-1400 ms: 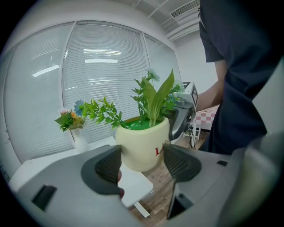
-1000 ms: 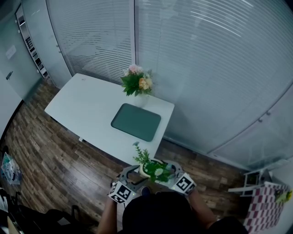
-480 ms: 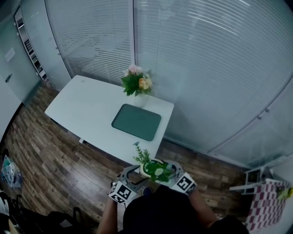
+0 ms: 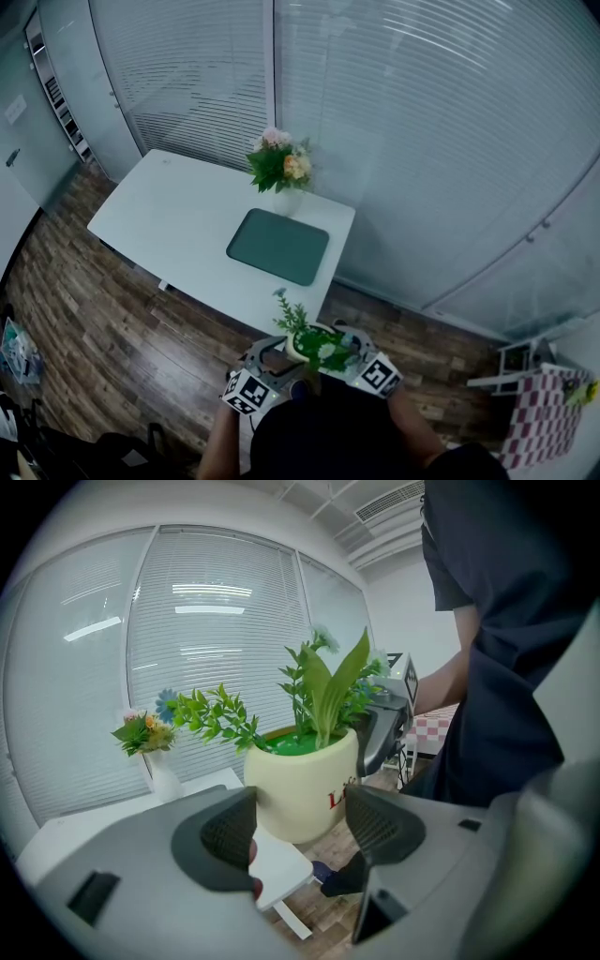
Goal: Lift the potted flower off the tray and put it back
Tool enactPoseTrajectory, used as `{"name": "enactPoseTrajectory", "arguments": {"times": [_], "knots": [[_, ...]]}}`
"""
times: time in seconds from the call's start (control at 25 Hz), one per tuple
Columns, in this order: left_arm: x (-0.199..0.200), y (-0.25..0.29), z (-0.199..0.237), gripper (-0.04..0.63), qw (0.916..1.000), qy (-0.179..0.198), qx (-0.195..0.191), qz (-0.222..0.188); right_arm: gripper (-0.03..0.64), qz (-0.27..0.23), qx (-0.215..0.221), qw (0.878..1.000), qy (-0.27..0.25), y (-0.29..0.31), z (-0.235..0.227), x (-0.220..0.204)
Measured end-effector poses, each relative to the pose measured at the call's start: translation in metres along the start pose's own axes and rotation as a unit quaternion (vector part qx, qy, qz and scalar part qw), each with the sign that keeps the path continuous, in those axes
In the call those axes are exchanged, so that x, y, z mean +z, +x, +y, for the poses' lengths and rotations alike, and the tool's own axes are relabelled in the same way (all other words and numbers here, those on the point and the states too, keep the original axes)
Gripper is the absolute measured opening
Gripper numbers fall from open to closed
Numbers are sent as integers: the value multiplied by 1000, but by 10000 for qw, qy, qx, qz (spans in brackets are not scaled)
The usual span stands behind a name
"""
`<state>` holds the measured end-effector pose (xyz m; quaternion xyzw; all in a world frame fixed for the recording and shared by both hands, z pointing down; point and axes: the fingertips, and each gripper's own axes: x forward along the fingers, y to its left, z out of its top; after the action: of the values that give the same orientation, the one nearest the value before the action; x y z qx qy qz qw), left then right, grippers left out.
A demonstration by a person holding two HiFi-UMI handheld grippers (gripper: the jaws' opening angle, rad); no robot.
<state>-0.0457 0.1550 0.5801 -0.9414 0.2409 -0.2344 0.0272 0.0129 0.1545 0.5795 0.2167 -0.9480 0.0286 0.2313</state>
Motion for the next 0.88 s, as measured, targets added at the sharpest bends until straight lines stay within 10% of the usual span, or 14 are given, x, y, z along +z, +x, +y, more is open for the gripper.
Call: {"name": "enactPoseTrajectory", "arguments": {"times": [0.88], "knots": [[4, 46, 72, 290, 9998, -77, 96, 137, 402, -174, 90, 9997, -137, 34, -80, 12]]}}
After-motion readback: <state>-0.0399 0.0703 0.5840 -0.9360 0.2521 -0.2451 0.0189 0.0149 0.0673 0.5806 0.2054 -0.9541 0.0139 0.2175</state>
